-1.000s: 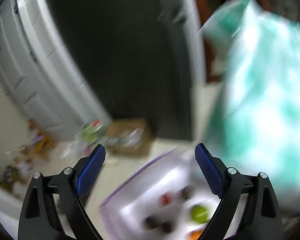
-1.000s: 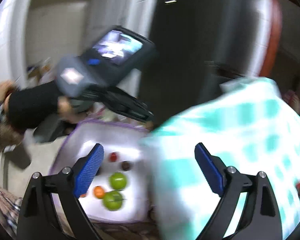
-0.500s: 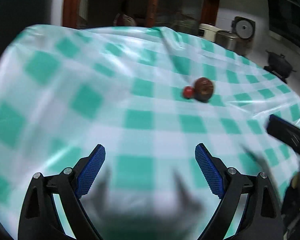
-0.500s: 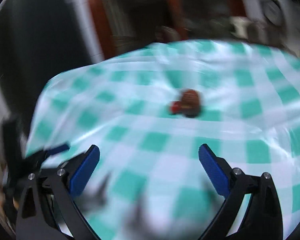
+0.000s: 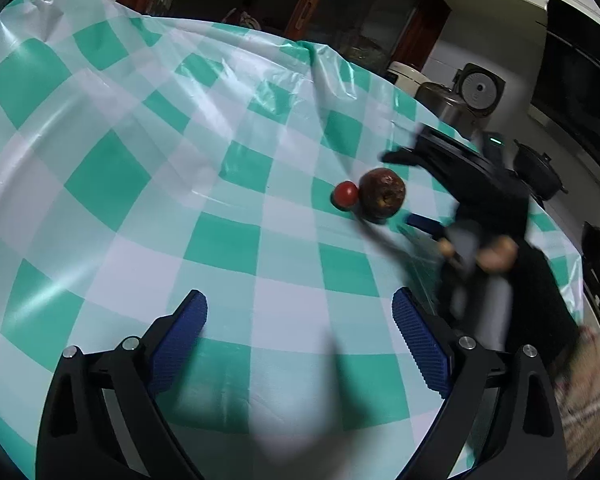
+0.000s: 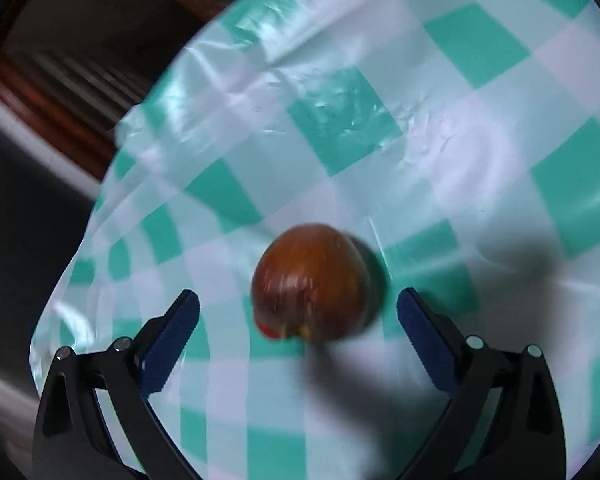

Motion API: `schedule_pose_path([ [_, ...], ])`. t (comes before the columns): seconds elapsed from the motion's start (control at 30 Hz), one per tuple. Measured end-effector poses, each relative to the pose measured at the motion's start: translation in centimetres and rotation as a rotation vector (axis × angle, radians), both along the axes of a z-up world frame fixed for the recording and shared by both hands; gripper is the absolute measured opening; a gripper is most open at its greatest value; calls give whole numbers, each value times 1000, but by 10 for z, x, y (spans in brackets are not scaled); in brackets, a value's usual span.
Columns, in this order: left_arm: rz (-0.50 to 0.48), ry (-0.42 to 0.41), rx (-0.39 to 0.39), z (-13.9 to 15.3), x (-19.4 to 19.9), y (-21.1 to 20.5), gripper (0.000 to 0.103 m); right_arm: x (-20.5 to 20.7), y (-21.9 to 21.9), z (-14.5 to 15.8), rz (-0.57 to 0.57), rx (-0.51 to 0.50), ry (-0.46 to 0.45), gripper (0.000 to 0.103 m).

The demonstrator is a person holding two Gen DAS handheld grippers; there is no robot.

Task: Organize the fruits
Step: 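Grasp the brown shrivelled apple with the right tool while the left grasps the red tomato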

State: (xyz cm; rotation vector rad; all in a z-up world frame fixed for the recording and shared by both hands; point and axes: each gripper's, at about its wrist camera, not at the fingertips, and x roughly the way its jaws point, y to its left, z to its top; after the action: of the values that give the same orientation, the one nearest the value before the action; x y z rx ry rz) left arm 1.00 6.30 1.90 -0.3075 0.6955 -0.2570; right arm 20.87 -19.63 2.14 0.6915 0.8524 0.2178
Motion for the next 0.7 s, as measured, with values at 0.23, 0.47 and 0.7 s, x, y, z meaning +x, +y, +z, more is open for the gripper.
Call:
schedule_pose_path([
  [0.23, 0, -1, -29, 0, 1, 3, 90, 17, 16, -10, -39, -63, 46, 96],
  [0.47, 4, 4, -30, -1, 1, 2, 91, 14, 26, -11, -81, -158, 47, 74],
  [0.7, 13, 27, -30, -3, 4, 3, 91, -18, -4, -22, -26, -15, 17, 67],
])
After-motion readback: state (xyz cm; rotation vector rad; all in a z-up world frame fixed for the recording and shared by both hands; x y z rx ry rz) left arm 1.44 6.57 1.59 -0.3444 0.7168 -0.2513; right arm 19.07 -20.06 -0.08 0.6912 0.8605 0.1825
